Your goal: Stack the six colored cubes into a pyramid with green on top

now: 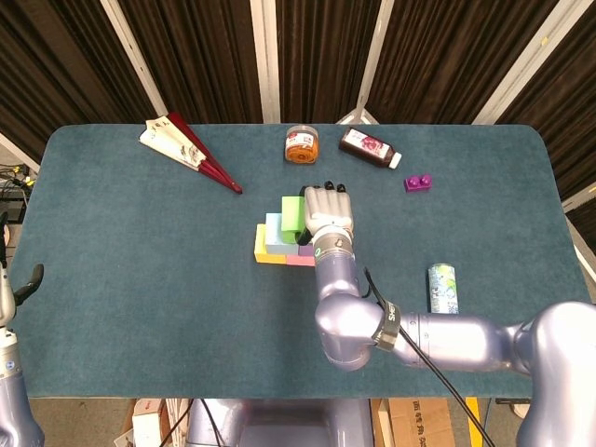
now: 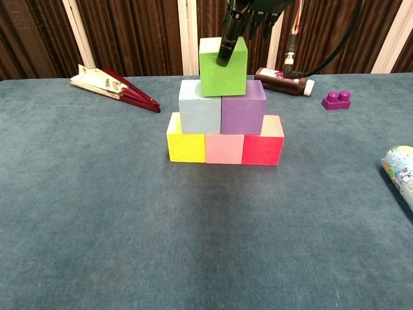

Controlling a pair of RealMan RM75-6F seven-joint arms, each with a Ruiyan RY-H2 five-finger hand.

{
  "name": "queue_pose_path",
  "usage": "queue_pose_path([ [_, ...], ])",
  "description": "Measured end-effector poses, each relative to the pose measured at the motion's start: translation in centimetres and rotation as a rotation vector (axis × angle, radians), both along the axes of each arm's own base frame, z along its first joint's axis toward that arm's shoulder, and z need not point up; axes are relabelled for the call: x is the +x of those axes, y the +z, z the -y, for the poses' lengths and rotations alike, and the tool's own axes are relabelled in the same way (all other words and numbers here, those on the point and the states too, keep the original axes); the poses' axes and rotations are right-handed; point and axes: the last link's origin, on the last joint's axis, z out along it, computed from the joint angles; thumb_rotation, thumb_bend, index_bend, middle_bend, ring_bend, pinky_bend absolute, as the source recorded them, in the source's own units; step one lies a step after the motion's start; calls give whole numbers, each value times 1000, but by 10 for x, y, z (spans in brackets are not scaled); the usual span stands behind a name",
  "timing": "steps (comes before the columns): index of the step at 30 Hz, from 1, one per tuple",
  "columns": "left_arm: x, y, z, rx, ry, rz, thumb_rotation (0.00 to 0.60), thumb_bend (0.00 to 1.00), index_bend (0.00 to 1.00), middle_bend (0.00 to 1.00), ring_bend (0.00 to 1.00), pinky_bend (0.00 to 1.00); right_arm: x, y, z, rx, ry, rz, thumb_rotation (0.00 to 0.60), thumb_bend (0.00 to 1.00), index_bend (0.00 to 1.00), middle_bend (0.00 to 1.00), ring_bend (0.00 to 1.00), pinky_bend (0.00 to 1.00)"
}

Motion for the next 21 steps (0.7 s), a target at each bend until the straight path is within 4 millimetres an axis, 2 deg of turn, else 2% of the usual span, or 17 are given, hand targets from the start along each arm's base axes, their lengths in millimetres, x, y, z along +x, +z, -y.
queue_pose_path([
  [10,0,0,0,0,-1,0,600,312,94,23,0,0,0,0,-1,2,-1,3,600,350,226,200,25,0],
  [21,0,0,0,2,1,0,600,312,94,23,0,0,-1,-1,-1,5,-4,16,600,351,166,178,15,0],
])
